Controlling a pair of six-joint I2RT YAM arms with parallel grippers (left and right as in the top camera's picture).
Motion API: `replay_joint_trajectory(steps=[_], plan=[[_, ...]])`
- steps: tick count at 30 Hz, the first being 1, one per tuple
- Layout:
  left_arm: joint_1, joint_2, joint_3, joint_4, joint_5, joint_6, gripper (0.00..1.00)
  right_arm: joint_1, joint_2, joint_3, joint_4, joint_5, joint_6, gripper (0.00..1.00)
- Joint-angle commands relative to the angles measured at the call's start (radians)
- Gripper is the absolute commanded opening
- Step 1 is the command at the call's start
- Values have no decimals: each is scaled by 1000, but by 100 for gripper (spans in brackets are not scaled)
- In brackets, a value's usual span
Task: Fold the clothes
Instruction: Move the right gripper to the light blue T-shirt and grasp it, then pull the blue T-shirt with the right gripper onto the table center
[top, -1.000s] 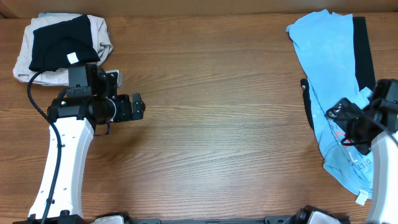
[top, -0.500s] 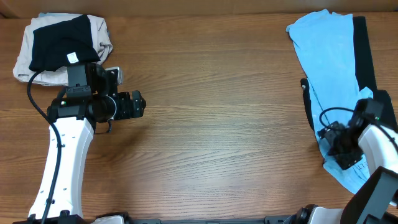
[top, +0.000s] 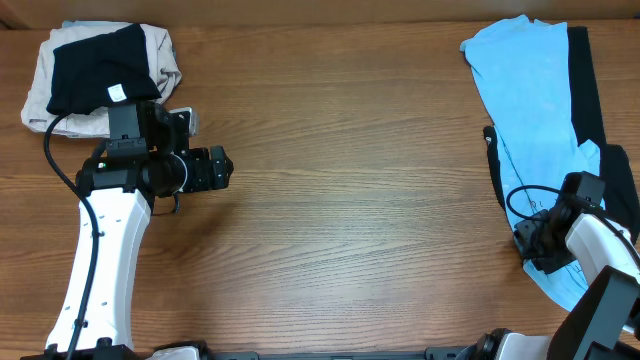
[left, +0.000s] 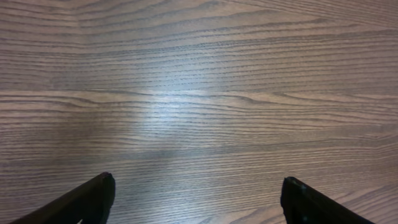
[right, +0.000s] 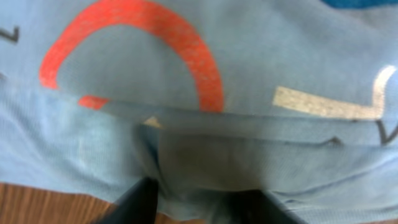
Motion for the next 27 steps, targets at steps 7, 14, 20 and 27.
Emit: replay_joint_trajectory(steps=[7,14,20,27], plan=[[-6,0,18,10,19,-6,70,-2,0,14,-16,-49,-7,4],[-6,0,67,22,72,-7,25,0,-67,183,-175,-255,-208,4],[-6,-1,197,-3,77,-6,27,8,-164,449,-431,-395,-369,4],[-6,-1,332,-3,77,-6,46,142,-203,779,-655,-401,-423,4]])
